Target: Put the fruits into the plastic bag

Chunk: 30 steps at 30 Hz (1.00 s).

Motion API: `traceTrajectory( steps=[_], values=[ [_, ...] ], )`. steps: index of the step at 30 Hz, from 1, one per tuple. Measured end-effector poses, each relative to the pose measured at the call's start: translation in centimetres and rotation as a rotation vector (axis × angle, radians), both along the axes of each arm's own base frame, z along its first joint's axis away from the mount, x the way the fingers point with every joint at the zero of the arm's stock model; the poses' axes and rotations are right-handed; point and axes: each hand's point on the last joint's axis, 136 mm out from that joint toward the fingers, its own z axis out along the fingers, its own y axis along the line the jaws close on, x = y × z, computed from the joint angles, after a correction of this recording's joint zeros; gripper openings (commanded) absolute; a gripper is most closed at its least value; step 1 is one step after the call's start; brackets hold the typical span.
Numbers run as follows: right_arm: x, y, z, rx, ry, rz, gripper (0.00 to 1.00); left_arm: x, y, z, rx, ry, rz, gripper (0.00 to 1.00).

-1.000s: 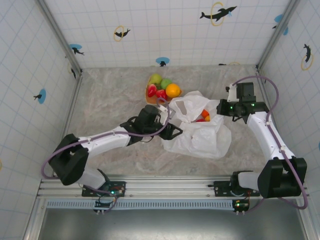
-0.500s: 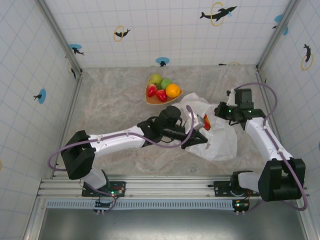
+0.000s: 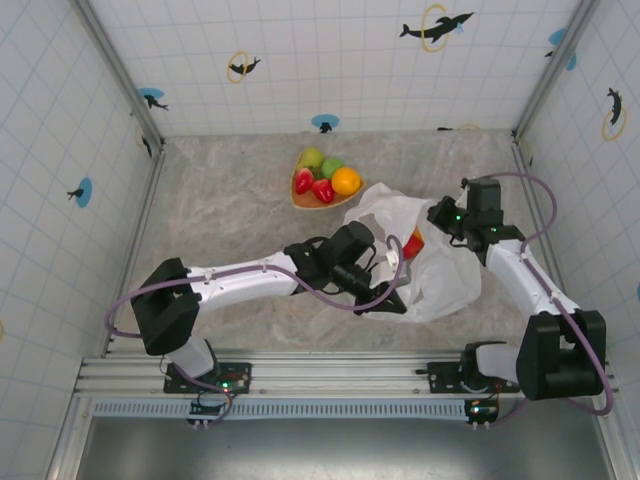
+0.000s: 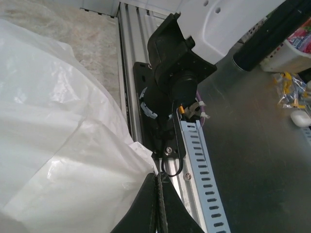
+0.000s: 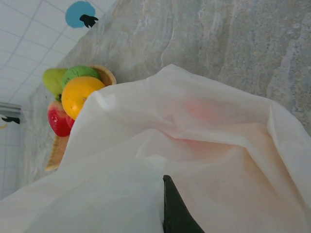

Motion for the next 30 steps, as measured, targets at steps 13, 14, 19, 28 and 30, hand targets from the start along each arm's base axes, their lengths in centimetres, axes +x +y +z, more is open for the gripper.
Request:
traceTrajectory(
  steps=[13,14,19,28,30],
  values=[
    [0.0,1.6,-0.6,-0.007,0.002,0.065,0.02,1.9,2.1,0.4,-0.028,0.045,0.090,0.72],
    [-0.2,1.6,-0.8,-0.015,0.006,0.077,0.02,2.4,2.4,0.9,-0.041,0.046,0.111,0.74],
    [-1.1,1.7,-1.6,-0.050,0.032,0.123,0.02,4.9,3.8,4.5,-0.140,0.018,0.209,0.79],
    [-1.9,1.9,-1.5,-0.063,0.037,0.163,0.02,15.1,9.1,7.8,-0.216,0.015,0.647,0.84],
    [-2.0,2.0,-1.3,-0.065,0.031,0.167,0.02,18.8,11.1,7.0,-0.184,0.037,0.811,0.85]
  ],
)
